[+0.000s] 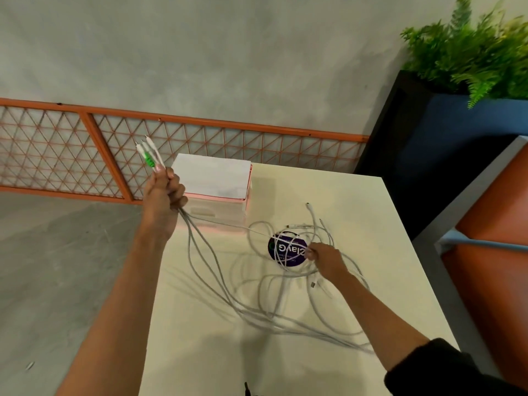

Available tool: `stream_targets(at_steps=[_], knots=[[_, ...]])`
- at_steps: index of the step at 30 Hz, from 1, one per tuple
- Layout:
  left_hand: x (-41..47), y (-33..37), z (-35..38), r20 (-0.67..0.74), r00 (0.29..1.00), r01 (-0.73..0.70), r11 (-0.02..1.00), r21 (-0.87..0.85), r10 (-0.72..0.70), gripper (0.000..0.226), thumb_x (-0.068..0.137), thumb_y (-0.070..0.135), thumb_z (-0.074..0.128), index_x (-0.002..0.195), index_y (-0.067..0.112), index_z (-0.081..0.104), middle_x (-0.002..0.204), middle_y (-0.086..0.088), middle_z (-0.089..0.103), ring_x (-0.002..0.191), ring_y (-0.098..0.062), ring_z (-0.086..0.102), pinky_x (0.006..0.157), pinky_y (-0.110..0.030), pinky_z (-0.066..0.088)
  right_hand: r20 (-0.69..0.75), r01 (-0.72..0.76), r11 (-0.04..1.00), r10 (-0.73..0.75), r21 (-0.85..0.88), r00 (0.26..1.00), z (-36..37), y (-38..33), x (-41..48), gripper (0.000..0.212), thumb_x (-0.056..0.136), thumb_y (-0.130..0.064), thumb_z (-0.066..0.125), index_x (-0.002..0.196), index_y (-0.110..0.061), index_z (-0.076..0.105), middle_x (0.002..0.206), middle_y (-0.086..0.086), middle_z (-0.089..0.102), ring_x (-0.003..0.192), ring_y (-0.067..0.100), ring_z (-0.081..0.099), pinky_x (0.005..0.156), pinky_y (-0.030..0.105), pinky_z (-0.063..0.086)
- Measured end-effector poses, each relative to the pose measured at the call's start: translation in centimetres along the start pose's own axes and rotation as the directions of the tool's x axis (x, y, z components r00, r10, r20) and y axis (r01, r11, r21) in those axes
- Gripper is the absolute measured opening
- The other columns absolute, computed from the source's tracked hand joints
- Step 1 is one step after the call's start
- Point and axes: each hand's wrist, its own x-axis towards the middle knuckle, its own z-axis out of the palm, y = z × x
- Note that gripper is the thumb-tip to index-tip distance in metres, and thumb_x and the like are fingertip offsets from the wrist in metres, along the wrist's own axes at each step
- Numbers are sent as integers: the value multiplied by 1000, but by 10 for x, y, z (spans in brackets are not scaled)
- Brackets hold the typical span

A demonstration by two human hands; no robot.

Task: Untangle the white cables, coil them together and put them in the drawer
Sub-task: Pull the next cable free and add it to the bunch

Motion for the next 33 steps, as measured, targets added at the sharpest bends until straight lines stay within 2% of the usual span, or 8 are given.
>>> stream_targets(at_steps=[5, 8, 10, 13, 18, 21, 27, 33], knots=[[-7, -22, -2, 39, 999, 2, 987, 158, -9, 38, 105, 35, 27, 73, 20, 40, 49, 15, 30, 41, -1, 23, 39, -14, 19, -225, -54, 955, 124, 293, 966, -36, -3, 22, 16, 91, -16, 59, 88, -15, 74, 86, 8, 73, 81, 23, 67, 73, 34, 50], [-12, -31, 3, 71, 997, 24, 975, 221, -40, 37, 105, 34, 27, 74, 20, 40, 50, 14, 30, 42, -1, 24, 39, -14, 20, -348, 96, 913, 52, 396, 936, -70, -23, 33, 15, 90, -15, 62, 95, -10, 75, 81, 7, 72, 74, 11, 67, 78, 31, 54], [-14, -34, 5, 91, 994, 30, 967, 253, -55, 36, 105, 34, 28, 74, 20, 40, 51, 14, 29, 43, -1, 23, 39, -14, 20, -441, 198, 886, 7, 419, 898, -95, -35, 41, 17, 90, -14, 62, 96, -3, 73, 79, 11, 70, 61, -6, 60, 66, 15, 50], [-14, -37, 6, 102, 992, 40, 963, 266, -69, 36, 104, 34, 29, 73, 20, 39, 51, 14, 28, 42, -1, 22, 39, -14, 19, -505, 297, 816, -7, 496, 863, -130, -56, 49, 18, 89, -21, 65, 92, -4, 72, 69, 4, 66, 54, -8, 56, 61, 15, 46], [-17, -45, 17, 121, 988, 60, 959, 275, -96, 37, 105, 32, 25, 74, 18, 40, 48, 13, 32, 40, -1, 22, 39, -14, 20, -343, 367, 767, -204, 526, 917, -144, -96, 43, 19, 87, -16, 67, 100, -3, 72, 62, 2, 60, 47, -1, 48, 52, 14, 41], [-19, -50, 27, 122, 985, 77, 948, 308, -120, 36, 106, 31, 24, 76, 17, 41, 52, 10, 48, 43, -3, 32, 39, -14, 23, -217, 439, 791, -381, 426, 899, -128, -107, 37, 20, 86, -20, 67, 100, -7, 74, 79, 3, 70, 55, 0, 49, 56, 13, 40], [-21, -57, 41, 94, 972, 159, 892, 423, -218, 36, 104, 36, 28, 77, 18, 42, 105, -3, 68, 91, -14, 68, 42, -15, 32, -26, 400, 824, -427, 402, 904, -91, -126, 28, 23, 81, -23, 73, 98, -9, 76, 74, -8, 65, 56, -2, 49, 59, 11, 36], [-24, -63, 43, 46, 974, 168, 846, 507, -221, 35, 105, 32, 28, 78, 16, 43, 67, -2, 55, 59, -10, 56, 43, -17, 33, 5, 374, 836, -410, 401, 912, -67, -122, 20, 18, 86, -26, 68, 92, -9, 72, 63, 1, 58, 53, 2, 44, 55, 11, 36]])
